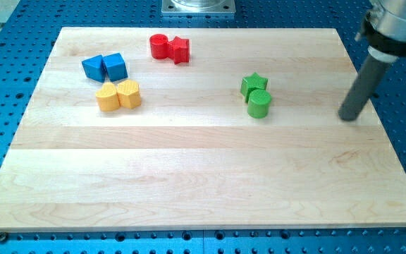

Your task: Separate the red blocks

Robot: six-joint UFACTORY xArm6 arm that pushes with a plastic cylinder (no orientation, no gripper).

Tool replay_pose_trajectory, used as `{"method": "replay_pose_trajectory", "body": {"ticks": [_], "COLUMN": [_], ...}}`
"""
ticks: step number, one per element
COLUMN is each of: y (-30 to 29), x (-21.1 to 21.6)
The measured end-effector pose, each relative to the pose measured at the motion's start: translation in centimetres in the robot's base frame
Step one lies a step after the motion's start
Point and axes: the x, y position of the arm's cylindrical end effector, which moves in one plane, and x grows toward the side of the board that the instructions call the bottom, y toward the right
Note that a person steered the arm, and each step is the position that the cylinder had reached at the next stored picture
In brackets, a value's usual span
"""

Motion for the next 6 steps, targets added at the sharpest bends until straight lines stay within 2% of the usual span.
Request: {"method": "replay_pose_trajectory", "body": {"ticks": [4,6], "y": [-1.3,-2.6], "x": [0.3,2.1]}}
